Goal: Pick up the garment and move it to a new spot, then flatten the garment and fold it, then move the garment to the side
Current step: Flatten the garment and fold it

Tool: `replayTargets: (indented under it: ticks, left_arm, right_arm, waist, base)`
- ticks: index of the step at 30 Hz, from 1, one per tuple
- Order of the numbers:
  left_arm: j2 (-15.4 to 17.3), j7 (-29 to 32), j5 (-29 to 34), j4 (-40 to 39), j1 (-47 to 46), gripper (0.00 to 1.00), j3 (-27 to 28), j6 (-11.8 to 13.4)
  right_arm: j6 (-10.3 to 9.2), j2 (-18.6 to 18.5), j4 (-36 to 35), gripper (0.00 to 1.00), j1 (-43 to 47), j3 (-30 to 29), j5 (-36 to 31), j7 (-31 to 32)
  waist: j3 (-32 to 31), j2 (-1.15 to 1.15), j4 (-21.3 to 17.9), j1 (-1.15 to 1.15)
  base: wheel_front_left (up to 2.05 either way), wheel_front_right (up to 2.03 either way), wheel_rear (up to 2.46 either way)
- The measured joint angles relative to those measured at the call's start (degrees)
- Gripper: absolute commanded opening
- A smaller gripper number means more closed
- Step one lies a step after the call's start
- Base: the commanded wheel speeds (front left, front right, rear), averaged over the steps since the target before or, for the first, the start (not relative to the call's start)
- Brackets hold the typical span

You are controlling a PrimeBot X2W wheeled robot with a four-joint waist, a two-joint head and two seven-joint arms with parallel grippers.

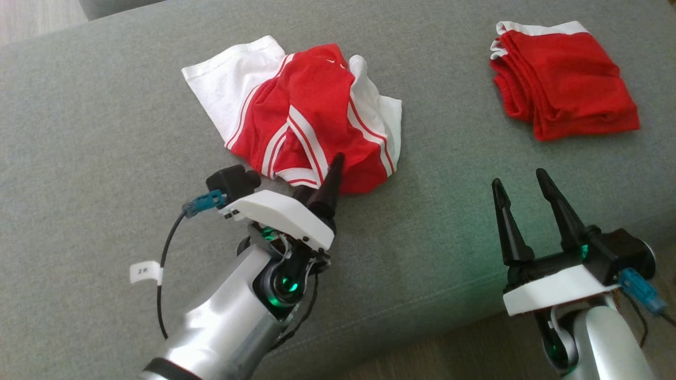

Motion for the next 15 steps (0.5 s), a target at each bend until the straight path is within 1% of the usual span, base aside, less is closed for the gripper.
replayTargets:
  ticks: [4,5,6,8,11,12,13,15]
  left_arm:
    - [0.0,-0.7,-0.4,1.7,0.0,1.0,1.0,0.0]
    - [0.0,-0.7,-0.4,2.0,-0.1,0.05,1.3,0.0]
    - [0.0,-0.7,-0.4,2.0,-0.1,0.0,1.3,0.0]
    - [0.0,-0.8,-0.4,2.5,-0.3,0.0,1.5,-0.1]
    - [0.0,-0.8,0.0,3.0,-1.0,0.0,1.5,-2.1]
    - [0.0,-0.8,0.5,3.1,-1.4,0.0,1.7,-2.3]
    - [0.2,-1.2,1.4,2.9,-2.4,0.0,2.5,-3.1]
    - [0.9,-1.2,2.4,2.2,-4.3,0.0,3.4,-3.3]
  right_arm:
    - [0.0,0.0,0.0,1.0,0.0,0.0,0.0,0.0]
    - [0.0,0.0,0.0,1.0,0.0,0.0,0.0,0.0]
    - [0.0,0.0,0.0,1.0,0.0,0.0,0.0,0.0]
    - [0.0,0.0,0.0,1.0,0.0,0.1,0.0,0.0]
    - [0.0,0.0,0.0,1.0,0.0,0.1,0.1,0.0]
    - [0.0,0.0,0.0,1.0,0.0,0.1,0.2,0.0]
    - [0.0,0.0,0.0,1.0,0.0,0.2,0.2,0.0]
    - [0.0,0.0,0.0,1.0,0.0,0.2,0.8,0.0]
  waist:
    - [-0.2,0.0,-0.3,0.0]
    - [-0.2,0.0,-0.4,0.0]
    - [-0.2,0.0,-0.4,0.0]
    - [-0.4,0.0,-0.7,0.0]
    - [-0.7,0.0,-1.2,0.0]
    - [-0.9,0.0,-1.4,0.0]
    - [-1.3,0.0,-1.8,0.0]
    - [-1.8,0.0,-2.3,0.0]
  base:
    - [0.0,0.0,0.0]
    - [0.0,0.0,0.0]
    - [0.0,0.0,0.0]
    - [0.0,0.0,0.0]
    - [0.0,0.0,0.0]
    - [0.0,0.0,0.0]
    - [0.0,0.0,0.0]
    - [0.0,0.0,0.0]
